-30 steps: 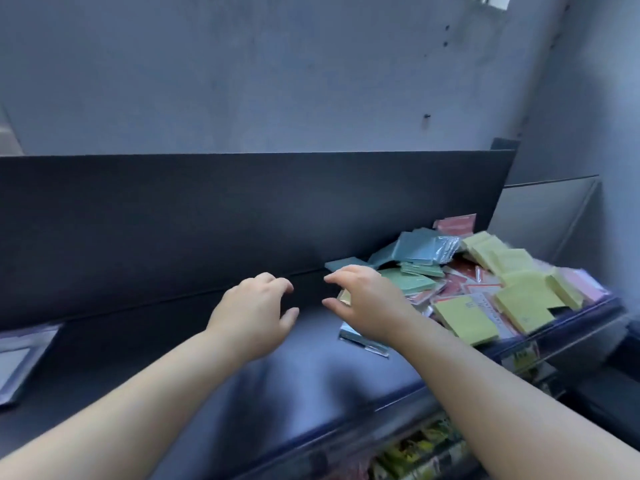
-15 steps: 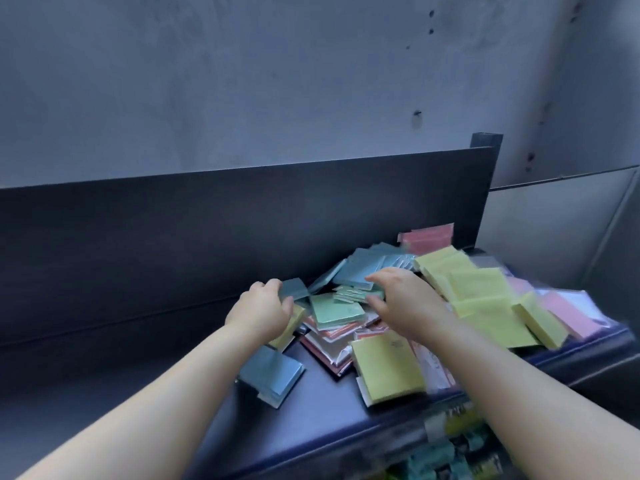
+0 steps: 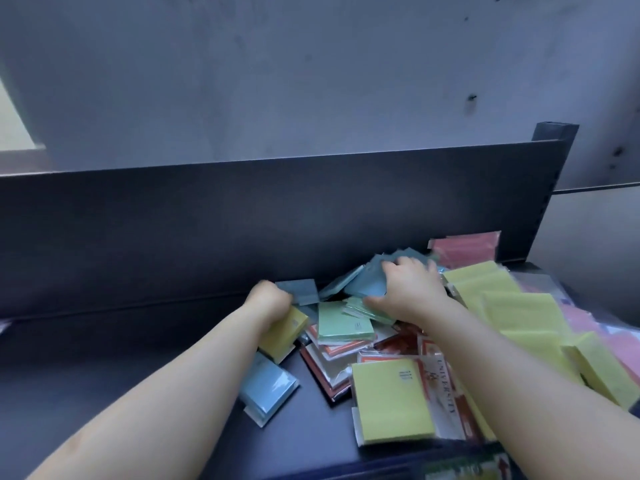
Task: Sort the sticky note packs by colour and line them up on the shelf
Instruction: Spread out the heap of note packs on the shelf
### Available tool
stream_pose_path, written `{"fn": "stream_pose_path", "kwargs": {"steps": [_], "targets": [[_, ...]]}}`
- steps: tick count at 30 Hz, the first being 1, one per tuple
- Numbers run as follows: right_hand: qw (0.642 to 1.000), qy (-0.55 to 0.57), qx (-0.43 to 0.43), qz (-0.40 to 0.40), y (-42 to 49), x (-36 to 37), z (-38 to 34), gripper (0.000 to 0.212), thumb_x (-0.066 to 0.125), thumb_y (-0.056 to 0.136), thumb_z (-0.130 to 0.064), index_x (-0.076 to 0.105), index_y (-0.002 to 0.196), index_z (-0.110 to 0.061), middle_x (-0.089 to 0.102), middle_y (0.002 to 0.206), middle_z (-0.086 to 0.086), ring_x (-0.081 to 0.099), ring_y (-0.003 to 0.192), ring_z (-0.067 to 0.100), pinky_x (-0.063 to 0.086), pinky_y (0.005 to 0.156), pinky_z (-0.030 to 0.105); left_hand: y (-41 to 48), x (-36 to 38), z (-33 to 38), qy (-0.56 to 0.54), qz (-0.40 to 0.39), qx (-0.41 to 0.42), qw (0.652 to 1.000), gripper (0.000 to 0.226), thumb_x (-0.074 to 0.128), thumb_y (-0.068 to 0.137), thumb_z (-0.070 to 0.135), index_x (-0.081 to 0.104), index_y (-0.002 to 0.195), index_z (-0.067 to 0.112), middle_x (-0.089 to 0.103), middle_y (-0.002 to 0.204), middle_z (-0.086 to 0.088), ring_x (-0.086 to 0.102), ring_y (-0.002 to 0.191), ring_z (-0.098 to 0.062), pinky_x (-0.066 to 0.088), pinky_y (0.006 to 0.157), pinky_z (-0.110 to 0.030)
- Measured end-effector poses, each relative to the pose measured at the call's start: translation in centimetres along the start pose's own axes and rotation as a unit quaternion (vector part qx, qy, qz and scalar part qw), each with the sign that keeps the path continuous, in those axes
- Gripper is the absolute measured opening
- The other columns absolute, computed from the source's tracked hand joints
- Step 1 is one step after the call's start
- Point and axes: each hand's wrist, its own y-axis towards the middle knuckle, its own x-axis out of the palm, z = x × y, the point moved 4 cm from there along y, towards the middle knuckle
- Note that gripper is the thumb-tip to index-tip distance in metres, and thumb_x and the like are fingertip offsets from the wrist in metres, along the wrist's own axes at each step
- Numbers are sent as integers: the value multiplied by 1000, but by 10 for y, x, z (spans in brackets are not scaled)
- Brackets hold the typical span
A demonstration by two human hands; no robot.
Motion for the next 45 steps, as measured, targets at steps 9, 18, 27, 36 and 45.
{"fn": "stream_pose_path", "kwargs": {"steps": [9, 18, 27, 36, 45], "targets": [[992, 37, 37, 116, -20, -36, -9, 47, 59, 77, -55, 47, 99, -15, 47, 110, 9, 43, 106, 29, 38, 88, 36, -15, -25, -17, -311, 20, -53, 949, 18, 47, 90, 1, 57, 104, -1, 61, 91, -13, 57, 76, -23, 50, 71, -31], [975, 184, -60, 112, -58, -60, -82, 62, 63, 79, -48, 47, 127, -12, 42, 119, 4, 35, 114, 23, 40, 93, 34, -38, -87, -67, -377, 8, -19, 926, 22, 43, 96, 3, 58, 112, 4, 66, 98, -10, 64, 83, -19, 50, 65, -28], [956, 264, -123, 40, -64, -36, -221, 76, 69, 76, -45, 39, 142, -20, 40, 127, 0, 33, 126, 18, 33, 100, 26, -29, -164, -162, -444, 19, -74, 893, 39, 37, 91, -9, 43, 129, 0, 55, 123, -22, 61, 99, -29, 54, 63, -34], [941, 299, -154, -35, -48, -6, -377, 83, 71, 75, -47, 34, 146, -25, 36, 131, -6, 37, 121, 10, 41, 66, 10, 0, -263, -254, -412, 14, -63, 909, 44, 41, 95, -6, 37, 136, 8, 51, 122, -13, 56, 110, -28, 54, 71, -34], [929, 330, -165, -32, -35, 8, -458, 77, 73, 76, -44, 40, 143, -26, 38, 134, -7, 40, 123, 11, 37, 93, 19, 25, -294, -295, -312, -35, -50, 948, 37, 35, 92, -3, 51, 122, 10, 62, 117, -10, 61, 101, -23, 55, 73, -32]]}}
